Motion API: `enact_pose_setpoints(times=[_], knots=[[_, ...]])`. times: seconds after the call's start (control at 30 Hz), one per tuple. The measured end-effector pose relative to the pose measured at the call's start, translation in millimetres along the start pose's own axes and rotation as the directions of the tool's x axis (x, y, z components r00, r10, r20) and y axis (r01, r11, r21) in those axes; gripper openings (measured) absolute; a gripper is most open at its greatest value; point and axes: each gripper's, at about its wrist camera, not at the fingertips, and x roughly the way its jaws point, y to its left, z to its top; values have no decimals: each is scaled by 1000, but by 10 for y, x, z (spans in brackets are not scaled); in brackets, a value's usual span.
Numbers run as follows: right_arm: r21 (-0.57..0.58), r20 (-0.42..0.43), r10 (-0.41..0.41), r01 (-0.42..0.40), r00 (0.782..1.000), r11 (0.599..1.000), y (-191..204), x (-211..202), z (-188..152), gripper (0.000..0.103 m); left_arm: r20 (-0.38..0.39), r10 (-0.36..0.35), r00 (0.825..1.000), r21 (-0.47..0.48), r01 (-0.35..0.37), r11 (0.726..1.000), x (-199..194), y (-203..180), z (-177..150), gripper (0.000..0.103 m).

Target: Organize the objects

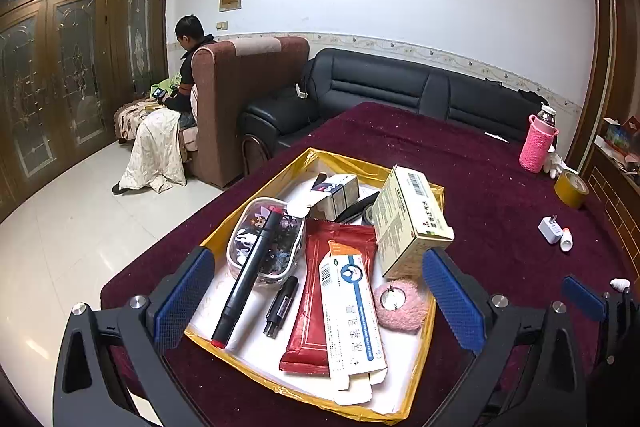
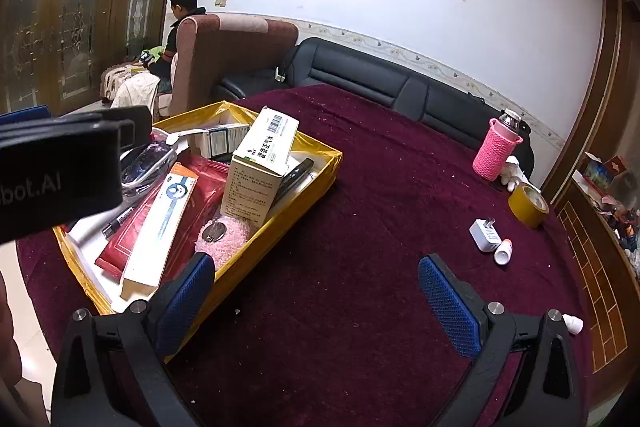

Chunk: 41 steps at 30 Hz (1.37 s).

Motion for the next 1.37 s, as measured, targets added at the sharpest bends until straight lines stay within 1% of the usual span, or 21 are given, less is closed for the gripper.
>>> enact_pose_setpoints(times=[0.4, 0.83, 1.03, 1.1, 1.37], knots=[[-18, -14, -24, 23, 1000, 1000, 90, 24, 55, 103, -39, -17, 999, -31, 16, 999, 127, 116, -26, 103], [-33, -28, -32, 31, 999, 999, 138, 60, 56, 103, -69, -16, 998, -51, 12, 999, 200, 187, -60, 103], [-30, -31, -32, 31, 999, 999, 144, 69, 50, 103, -48, 22, 999, -20, -23, 1000, 153, 154, -75, 103], [-25, -32, -31, 30, 999, 999, 133, 69, 44, 103, -46, 16, 999, -24, -17, 1000, 143, 149, -72, 103], [-12, -33, -25, 25, 999, 1000, 92, 49, 43, 103, -94, 7, 996, -63, -13, 998, 213, 202, -80, 103]])
